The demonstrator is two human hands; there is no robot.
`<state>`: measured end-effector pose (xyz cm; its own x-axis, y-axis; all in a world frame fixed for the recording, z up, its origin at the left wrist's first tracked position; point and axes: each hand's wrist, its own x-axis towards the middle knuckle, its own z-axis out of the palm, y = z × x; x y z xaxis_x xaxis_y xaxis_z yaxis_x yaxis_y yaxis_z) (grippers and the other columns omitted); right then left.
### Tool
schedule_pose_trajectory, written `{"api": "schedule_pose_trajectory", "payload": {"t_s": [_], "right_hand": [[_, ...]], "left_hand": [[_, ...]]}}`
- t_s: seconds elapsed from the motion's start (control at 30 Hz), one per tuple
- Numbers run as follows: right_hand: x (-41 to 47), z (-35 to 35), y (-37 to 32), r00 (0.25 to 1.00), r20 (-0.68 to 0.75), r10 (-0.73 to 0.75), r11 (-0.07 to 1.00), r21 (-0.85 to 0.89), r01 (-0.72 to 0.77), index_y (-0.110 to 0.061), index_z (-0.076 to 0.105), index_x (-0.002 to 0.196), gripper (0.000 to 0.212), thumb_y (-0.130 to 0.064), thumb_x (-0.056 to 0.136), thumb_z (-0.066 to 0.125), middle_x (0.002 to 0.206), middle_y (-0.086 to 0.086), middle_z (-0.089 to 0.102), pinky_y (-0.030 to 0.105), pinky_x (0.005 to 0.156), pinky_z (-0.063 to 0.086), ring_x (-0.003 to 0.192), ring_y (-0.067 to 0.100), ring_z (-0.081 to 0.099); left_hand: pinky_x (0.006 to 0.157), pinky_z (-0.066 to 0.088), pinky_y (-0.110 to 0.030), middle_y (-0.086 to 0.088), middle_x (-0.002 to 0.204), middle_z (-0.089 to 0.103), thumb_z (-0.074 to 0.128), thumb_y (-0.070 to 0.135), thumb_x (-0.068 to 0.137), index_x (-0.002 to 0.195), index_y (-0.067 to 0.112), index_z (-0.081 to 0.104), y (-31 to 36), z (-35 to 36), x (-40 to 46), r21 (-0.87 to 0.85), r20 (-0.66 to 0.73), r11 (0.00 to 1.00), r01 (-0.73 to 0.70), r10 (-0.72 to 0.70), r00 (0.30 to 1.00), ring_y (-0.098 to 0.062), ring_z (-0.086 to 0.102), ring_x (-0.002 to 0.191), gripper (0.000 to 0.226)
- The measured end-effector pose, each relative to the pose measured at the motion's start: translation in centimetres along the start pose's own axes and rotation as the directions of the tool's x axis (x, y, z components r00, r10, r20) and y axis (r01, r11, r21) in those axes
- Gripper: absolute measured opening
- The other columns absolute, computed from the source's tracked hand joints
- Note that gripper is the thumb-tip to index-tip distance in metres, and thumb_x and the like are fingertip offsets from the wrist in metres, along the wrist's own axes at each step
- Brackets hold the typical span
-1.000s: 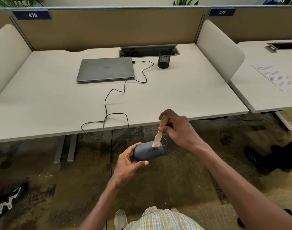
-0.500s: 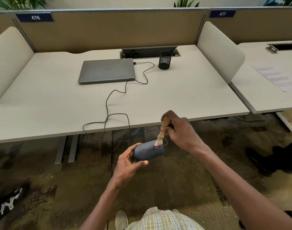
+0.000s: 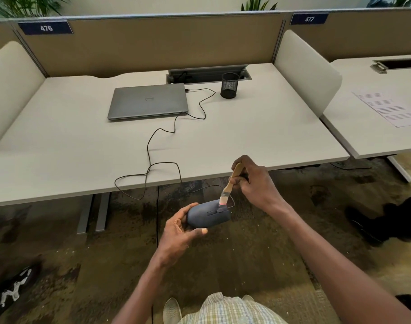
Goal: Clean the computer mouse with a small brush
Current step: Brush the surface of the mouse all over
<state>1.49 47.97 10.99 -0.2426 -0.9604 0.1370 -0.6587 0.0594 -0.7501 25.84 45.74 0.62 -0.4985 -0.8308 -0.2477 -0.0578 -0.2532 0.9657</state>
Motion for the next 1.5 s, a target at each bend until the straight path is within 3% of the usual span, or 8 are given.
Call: {"api": "schedule_pose_trajectory", "payload": {"t_s": [0.17, 0.4, 0.53, 0.77, 0.97, 1.17, 1.33, 1.5], "right_hand": [[0.4, 0.6, -0.6, 0.993, -0.12, -0.012, 1.0, 0.015, 0.014, -0.02, 0.053, 0.113, 0.032, -0.003, 0.091, 0.069, 0.089, -0.001, 0.072, 0.031, 0.068, 0.063, 0.078, 0.01, 0.074], [1.5, 3.3, -3.3, 0.996, -0.077, 0.041, 0.999, -0.013, -0.042, -0.01, 0.048, 0.139, 0.059, -0.016, 0.087, 0.076, 0.086, 0.0, 0.069, 0.019, 0.063, 0.061, 0.069, 0.01, 0.073], [2.2, 3.5, -3.4, 0.992, -0.067, 0.109, 0.979, -0.165, -0.119, -0.001, 0.054, 0.124, 0.045, -0.014, 0.087, 0.075, 0.085, 0.008, 0.067, 0.017, 0.052, 0.056, 0.07, 0.022, 0.073], [2.6, 0.9, -2.2, 0.988, -0.097, 0.117, 0.863, -0.483, -0.149, 0.005, 0.049, 0.127, 0.039, -0.006, 0.093, 0.063, 0.096, 0.019, 0.07, 0.041, 0.07, 0.062, 0.082, 0.03, 0.071], [2.3, 1.8, -3.6, 0.995, -0.08, 0.065, 0.98, -0.183, -0.079, -0.004, 0.043, 0.144, 0.063, -0.012, 0.089, 0.072, 0.093, 0.012, 0.072, 0.029, 0.066, 0.061, 0.078, 0.023, 0.072], [2.0, 0.9, -2.1, 0.994, -0.099, 0.048, 0.959, -0.273, -0.073, -0.004, 0.044, 0.141, 0.052, -0.011, 0.093, 0.064, 0.095, 0.021, 0.07, 0.047, 0.076, 0.059, 0.086, 0.038, 0.069], [1.4, 0.3, -1.6, 0.992, -0.114, 0.049, 0.995, -0.079, -0.058, -0.014, 0.053, 0.132, 0.05, -0.013, 0.088, 0.075, 0.087, -0.002, 0.065, 0.026, 0.068, 0.061, 0.073, 0.012, 0.068], [0.1, 0.2, 0.5, 0.97, -0.223, 0.092, 0.989, -0.095, -0.116, -0.014, 0.05, 0.133, 0.045, -0.011, 0.092, 0.07, 0.084, -0.006, 0.061, 0.011, 0.052, 0.054, 0.068, 0.009, 0.067]], "left_hand": [[0.094, 0.057, -0.029, 0.002, 0.134, 0.059, 0.084, -0.006, 0.07, 0.131, 0.026, 0.058, 0.2, -0.1, 0.0, 0.006, 0.001, 1.0, -0.003, 0.003, 1.0, -0.01, 0.063, 0.121, 0.073], [0.089, 0.058, -0.025, 0.005, 0.131, 0.061, 0.085, -0.008, 0.069, 0.127, 0.031, 0.059, 0.2, 0.8, 0.3, 0.01, -0.013, 1.0, -0.02, 0.02, 1.0, -0.008, 0.064, 0.119, 0.074], [0.091, 0.057, -0.025, 0.004, 0.132, 0.061, 0.087, -0.002, 0.069, 0.129, 0.029, 0.059, 0.1, 0.5, 0.3, 0.054, 0.005, 0.997, -0.05, 0.05, 0.999, -0.008, 0.063, 0.12, 0.074], [0.093, 0.056, -0.025, 0.0, 0.135, 0.059, 0.087, 0.0, 0.069, 0.133, 0.024, 0.058, -0.7, 0.2, -0.2, 0.051, 0.006, 0.997, -0.056, 0.056, 0.998, -0.011, 0.061, 0.124, 0.074], [0.089, 0.056, -0.021, 0.001, 0.132, 0.061, 0.087, -0.002, 0.068, 0.132, 0.023, 0.057, -0.1, 0.4, -0.1, 0.028, -0.005, 0.998, -0.065, 0.065, 0.998, -0.006, 0.063, 0.12, 0.074], [0.089, 0.056, -0.021, 0.002, 0.132, 0.061, 0.084, -0.007, 0.07, 0.13, 0.025, 0.058, 0.0, 0.3, -0.1, -0.004, -0.016, 0.998, -0.057, 0.057, 0.998, -0.007, 0.063, 0.12, 0.072], [0.091, 0.056, -0.023, 0.0, 0.133, 0.062, 0.084, -0.007, 0.07, 0.132, 0.024, 0.058, -0.2, 0.1, 0.1, -0.034, -0.037, 0.998, -0.051, 0.049, 0.998, -0.009, 0.063, 0.121, 0.074], [0.094, 0.058, -0.03, -0.002, 0.134, 0.061, 0.085, -0.003, 0.069, 0.135, 0.023, 0.057, -0.4, -0.5, 0.0, -0.059, -0.066, 0.998, -0.036, 0.032, 0.997, -0.011, 0.064, 0.121, 0.076]]}}
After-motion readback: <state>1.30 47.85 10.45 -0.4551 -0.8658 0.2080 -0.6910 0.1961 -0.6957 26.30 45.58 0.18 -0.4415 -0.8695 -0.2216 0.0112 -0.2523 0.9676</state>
